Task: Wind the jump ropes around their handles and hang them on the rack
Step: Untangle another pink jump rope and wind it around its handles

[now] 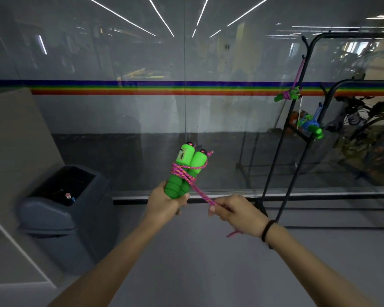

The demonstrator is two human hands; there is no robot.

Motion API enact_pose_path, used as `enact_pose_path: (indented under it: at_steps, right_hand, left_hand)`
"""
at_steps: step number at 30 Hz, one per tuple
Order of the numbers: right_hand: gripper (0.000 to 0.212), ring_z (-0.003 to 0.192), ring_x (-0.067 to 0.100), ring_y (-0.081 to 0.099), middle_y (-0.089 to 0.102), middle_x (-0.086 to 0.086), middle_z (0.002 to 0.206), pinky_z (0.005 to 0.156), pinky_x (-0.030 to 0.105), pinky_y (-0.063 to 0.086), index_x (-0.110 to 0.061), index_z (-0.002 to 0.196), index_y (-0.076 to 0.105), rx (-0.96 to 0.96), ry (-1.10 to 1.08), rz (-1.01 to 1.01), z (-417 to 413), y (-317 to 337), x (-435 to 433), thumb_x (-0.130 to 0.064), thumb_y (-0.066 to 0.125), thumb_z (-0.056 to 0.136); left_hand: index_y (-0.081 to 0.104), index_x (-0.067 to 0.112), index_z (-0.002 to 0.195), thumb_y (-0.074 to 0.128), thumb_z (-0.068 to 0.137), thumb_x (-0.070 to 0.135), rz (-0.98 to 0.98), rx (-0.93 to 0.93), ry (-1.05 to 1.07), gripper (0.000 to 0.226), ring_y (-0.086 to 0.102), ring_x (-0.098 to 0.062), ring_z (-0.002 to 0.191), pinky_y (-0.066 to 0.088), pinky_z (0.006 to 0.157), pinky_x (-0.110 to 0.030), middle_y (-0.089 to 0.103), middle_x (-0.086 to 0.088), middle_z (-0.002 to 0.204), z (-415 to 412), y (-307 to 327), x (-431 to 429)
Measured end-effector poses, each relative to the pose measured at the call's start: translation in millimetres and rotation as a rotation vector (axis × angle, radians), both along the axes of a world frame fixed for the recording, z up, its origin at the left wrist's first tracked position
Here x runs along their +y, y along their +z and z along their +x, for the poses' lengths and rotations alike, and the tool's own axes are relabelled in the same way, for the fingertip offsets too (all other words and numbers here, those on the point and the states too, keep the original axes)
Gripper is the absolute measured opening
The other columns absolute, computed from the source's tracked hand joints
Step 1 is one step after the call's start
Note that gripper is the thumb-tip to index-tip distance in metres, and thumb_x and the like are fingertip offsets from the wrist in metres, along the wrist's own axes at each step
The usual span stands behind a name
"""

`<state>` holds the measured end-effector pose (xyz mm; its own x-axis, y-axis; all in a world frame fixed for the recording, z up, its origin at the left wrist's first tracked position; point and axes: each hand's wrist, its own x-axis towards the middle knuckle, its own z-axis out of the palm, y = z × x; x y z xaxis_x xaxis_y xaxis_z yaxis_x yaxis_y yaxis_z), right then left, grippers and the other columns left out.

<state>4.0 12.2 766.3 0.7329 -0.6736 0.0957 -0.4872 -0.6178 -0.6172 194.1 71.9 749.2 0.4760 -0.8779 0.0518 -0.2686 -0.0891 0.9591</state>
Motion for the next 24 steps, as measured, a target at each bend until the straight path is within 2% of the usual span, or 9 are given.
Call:
enact_pose_path:
  at_steps: [3, 6, 9, 12, 15, 17, 20, 21, 24]
  right_hand:
    - [0.025, 0.073, 0.010, 0.057, 0.063, 0.003, 0.078, 0.067, 0.024, 0.039, -0.017, 0.091, 0.066, 0.196, 0.091, -0.193, -8.0, 17.8, 7.4, -0.034, 0.047, 0.093]
    - [0.020, 0.094, 0.024, 0.059, 0.067, 0.009, 0.095, 0.075, 0.033, 0.043, -0.020, 0.097, 0.064, 0.370, 0.228, -0.326, -8.6, 37.5, 18.1, -0.035, 0.053, 0.089]
    - [0.020, 0.089, 0.020, 0.060, 0.069, 0.003, 0.093, 0.067, 0.029, 0.042, -0.026, 0.099, 0.066, 0.434, 0.304, -0.418, -3.2, 53.4, 22.9, -0.037, 0.058, 0.084]
    - [0.020, 0.072, 0.009, 0.060, 0.071, 0.000, 0.081, 0.066, 0.027, 0.044, -0.021, 0.083, 0.071, 0.287, 0.346, -0.203, 0.0, 58.1, 9.4, -0.039, 0.072, 0.073]
    - [0.016, 0.060, 0.005, 0.055, 0.067, -0.001, 0.065, 0.061, 0.022, 0.041, -0.019, 0.069, 0.071, 0.049, 0.342, 0.154, 0.7, 41.8, -9.6, -0.032, 0.080, 0.065]
    - [0.030, 0.051, 0.002, 0.048, 0.059, -0.006, 0.056, 0.052, 0.017, 0.036, -0.024, 0.061, 0.069, -0.093, 0.303, 0.305, -6.3, 31.1, -12.2, -0.051, 0.080, 0.057]
    - [0.062, 0.031, -0.002, 0.045, 0.051, -0.008, 0.034, 0.038, 0.016, 0.037, -0.018, 0.037, 0.062, -0.213, 0.168, 0.293, -18.4, 7.0, -12.6, -0.068, 0.080, 0.005]
    - [0.065, 0.029, 0.000, 0.044, 0.049, -0.008, 0.032, 0.038, 0.021, 0.037, -0.016, 0.040, 0.061, -0.232, 0.100, 0.293, -20.0, 1.8, -11.4, -0.065, 0.082, 0.004]
    - [0.047, 0.035, 0.002, 0.028, 0.036, -0.011, 0.041, 0.041, 0.016, 0.023, -0.014, 0.064, 0.052, -0.122, 0.171, 0.060, -28.2, -17.2, -11.2, -0.059, 0.064, 0.072]
  left_hand:
    - [0.062, 0.016, 0.075, 0.073, 0.066, 0.023, 0.224, -0.311, -0.084, 0.016, 0.059, -0.018, 0.046, 0.053, 0.059, -0.029, 0.072, -0.010, 0.067, 13.2, -4.0, 2.8]
    - [0.063, 0.015, 0.082, 0.071, 0.065, 0.025, 0.424, -0.600, -0.293, 0.021, 0.063, -0.013, 0.049, 0.054, 0.059, -0.026, 0.071, -0.005, 0.065, 7.0, -4.2, 11.1]
    - [0.059, 0.015, 0.077, 0.071, 0.065, 0.024, 0.544, -0.847, -0.522, 0.019, 0.064, -0.018, 0.061, 0.046, 0.054, -0.023, 0.064, -0.002, 0.067, -8.3, 3.7, 16.0]
    - [0.061, 0.016, 0.083, 0.074, 0.067, 0.021, 0.549, -0.944, -0.807, 0.021, 0.060, -0.020, 0.066, 0.045, 0.059, -0.026, 0.060, -0.003, 0.072, -19.5, 13.9, 21.4]
    - [0.060, 0.016, 0.084, 0.074, 0.071, 0.019, 0.414, -0.903, -0.939, 0.019, 0.053, -0.012, 0.063, 0.043, 0.060, -0.027, 0.057, 0.003, 0.070, -24.3, 28.5, 29.5]
    - [0.058, 0.021, 0.076, 0.074, 0.072, 0.018, 0.289, -0.799, -0.904, 0.017, 0.049, -0.004, 0.057, 0.041, 0.057, -0.024, 0.054, 0.008, 0.064, -21.2, 33.4, 31.4]
    - [0.062, 0.019, 0.076, 0.078, 0.069, 0.016, 0.078, -0.483, -0.786, 0.017, 0.047, 0.004, 0.059, 0.042, 0.058, -0.019, 0.059, 0.008, 0.066, -16.6, 30.7, 30.4]
    - [0.065, 0.016, 0.079, 0.078, 0.067, 0.019, 0.022, -0.382, -0.706, 0.018, 0.047, 0.003, 0.060, 0.043, 0.059, -0.020, 0.060, 0.008, 0.068, -15.0, 27.7, 28.5]
    - [0.065, 0.017, 0.070, 0.079, 0.064, 0.020, -0.077, -0.125, -0.391, 0.016, 0.048, 0.000, 0.053, 0.041, 0.056, -0.020, 0.060, 0.011, 0.058, -9.0, 17.5, 19.6]
